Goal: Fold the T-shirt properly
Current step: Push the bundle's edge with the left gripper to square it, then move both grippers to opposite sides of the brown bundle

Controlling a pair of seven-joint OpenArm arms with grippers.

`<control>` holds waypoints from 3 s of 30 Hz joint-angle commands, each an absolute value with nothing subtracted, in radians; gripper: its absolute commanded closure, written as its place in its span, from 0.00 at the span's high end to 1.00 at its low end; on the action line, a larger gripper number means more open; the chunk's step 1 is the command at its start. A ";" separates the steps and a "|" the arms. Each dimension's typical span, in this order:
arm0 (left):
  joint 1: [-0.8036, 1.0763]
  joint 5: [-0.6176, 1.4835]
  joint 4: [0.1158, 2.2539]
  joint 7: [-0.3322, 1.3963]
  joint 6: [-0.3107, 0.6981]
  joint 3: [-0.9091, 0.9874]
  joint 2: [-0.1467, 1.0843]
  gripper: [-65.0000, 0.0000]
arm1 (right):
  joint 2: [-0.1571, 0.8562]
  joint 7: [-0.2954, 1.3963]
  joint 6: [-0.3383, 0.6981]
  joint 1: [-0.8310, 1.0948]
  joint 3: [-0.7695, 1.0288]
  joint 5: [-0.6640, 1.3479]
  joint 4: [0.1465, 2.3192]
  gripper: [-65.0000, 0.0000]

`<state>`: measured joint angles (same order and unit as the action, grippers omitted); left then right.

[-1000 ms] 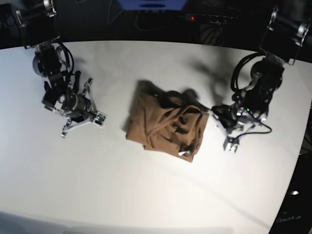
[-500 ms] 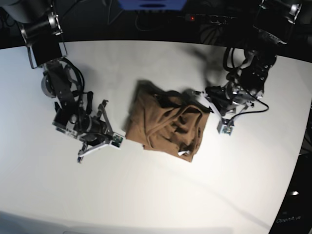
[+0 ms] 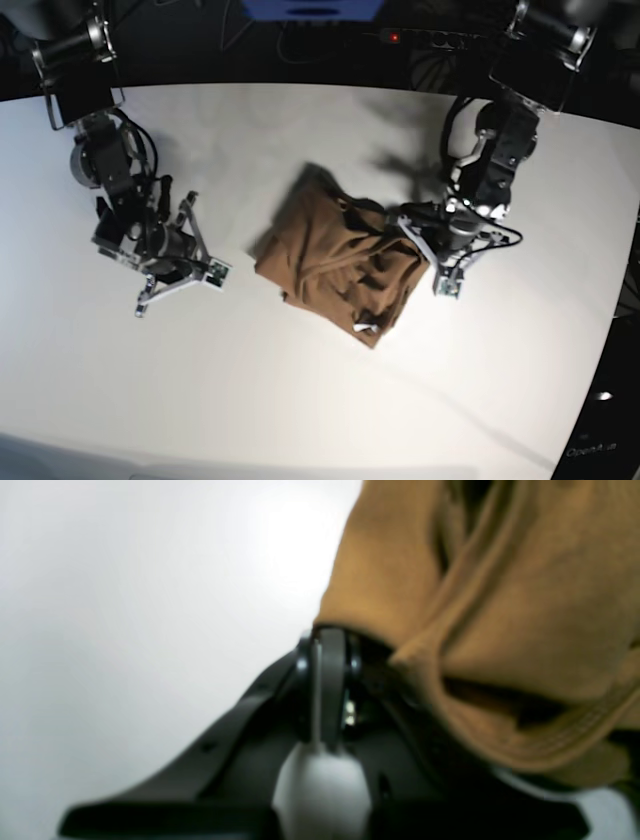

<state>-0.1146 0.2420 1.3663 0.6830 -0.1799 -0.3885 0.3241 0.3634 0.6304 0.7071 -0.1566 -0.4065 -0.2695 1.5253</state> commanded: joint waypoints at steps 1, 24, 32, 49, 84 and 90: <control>-0.117 0.255 1.339 0.717 -0.173 -0.403 0.318 0.03 | 0.387 0.619 0.698 -0.177 -0.384 -0.268 1.555 0.00; -0.608 0.254 0.595 0.081 -0.065 -0.639 0.110 0.03 | 0.421 0.618 0.698 -0.018 -0.243 -0.268 1.555 0.00; -0.671 0.255 0.492 -0.007 0.002 -0.634 0.018 0.03 | 0.395 0.618 0.698 0.002 -0.245 -0.282 1.555 0.00; -0.662 0.263 0.636 0.064 0.004 -0.521 0.090 0.03 | 0.341 0.610 0.698 0.013 -0.242 -0.484 1.603 0.00; -0.015 0.255 1.733 0.513 0.004 -0.151 0.308 0.03 | -0.012 0.608 0.698 0.082 -0.208 -0.487 1.883 0.00; -0.079 0.255 1.733 0.562 0.004 -0.156 0.239 0.03 | -0.013 0.607 0.698 0.134 -0.205 -0.486 1.882 0.00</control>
